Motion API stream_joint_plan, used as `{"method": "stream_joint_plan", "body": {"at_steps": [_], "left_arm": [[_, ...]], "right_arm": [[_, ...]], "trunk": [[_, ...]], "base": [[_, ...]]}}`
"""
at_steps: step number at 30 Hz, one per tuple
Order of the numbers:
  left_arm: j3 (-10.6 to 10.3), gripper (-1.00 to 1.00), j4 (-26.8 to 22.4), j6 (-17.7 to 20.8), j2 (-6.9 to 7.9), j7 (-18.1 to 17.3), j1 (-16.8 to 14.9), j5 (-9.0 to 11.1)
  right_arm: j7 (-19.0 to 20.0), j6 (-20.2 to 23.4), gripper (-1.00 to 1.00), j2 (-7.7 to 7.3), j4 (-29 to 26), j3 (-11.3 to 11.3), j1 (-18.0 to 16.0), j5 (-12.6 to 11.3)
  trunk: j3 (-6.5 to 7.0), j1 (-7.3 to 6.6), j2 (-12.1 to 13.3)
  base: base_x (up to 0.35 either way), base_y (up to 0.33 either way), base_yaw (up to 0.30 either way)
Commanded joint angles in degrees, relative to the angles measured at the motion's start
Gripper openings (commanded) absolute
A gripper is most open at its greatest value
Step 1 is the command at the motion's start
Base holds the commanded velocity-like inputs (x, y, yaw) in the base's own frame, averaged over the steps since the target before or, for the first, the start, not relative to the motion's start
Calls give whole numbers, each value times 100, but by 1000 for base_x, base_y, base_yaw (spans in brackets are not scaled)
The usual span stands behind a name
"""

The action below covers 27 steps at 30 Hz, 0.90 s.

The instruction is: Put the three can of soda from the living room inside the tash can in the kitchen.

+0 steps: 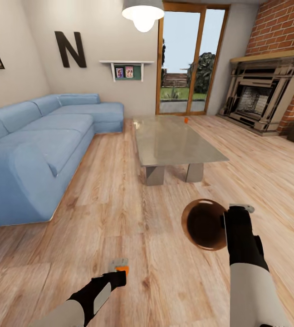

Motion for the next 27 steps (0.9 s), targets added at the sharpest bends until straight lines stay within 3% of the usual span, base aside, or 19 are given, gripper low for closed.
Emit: {"method": "stream_joint_plan", "body": {"at_steps": [1, 6, 9, 13, 15, 17, 23, 27], "left_arm": [[2, -100, -70, 33, 0, -19, 1, -17], [2, -100, -598, 425, 5, -33, 1, -17], [2, -100, -1372, 930, 8, -32, 49, -13], [-3, -100, -3085, 1914, 11, -5, 661, -13], [-4, -100, -3605, 2229, 12, 6, 805, -14], [3, -100, -4480, 2751, 19, 17, 1013, -5], [18, -100, -6087, 3780, 32, 24, 1244, 25], [19, -100, -6754, 4319, 31, 25, 1265, 30]], "right_arm": [[6, 1, -100, 1, 55, 29, -2, 59], [4, 1, -100, -21, 464, 141, -2, 67], [1, 1, -100, -27, 705, 170, -11, 81], [-32, 1, -100, -20, 807, 388, -19, 104], [-37, 1, -100, -19, 817, 467, -19, 99], [-36, 1, -100, -24, 833, 527, -19, 83], [-27, 1, -100, -49, 941, 506, -12, 47], [-29, 1, -100, -52, 1093, 502, -11, 38]], "trunk": [[23, -3, 2], [134, -16, 8], [201, -23, 12], [289, -34, 18], [333, -39, 20], [378, -44, 23], [511, -60, 31], [599, -70, 36]], "base": [[0, 0, 0], [0, 0, 0], [0, 0, 0], [0, 0, 0], [0, 0, 0], [0, 0, 0], [0, 0, 0], [0, 0, 0]]}}
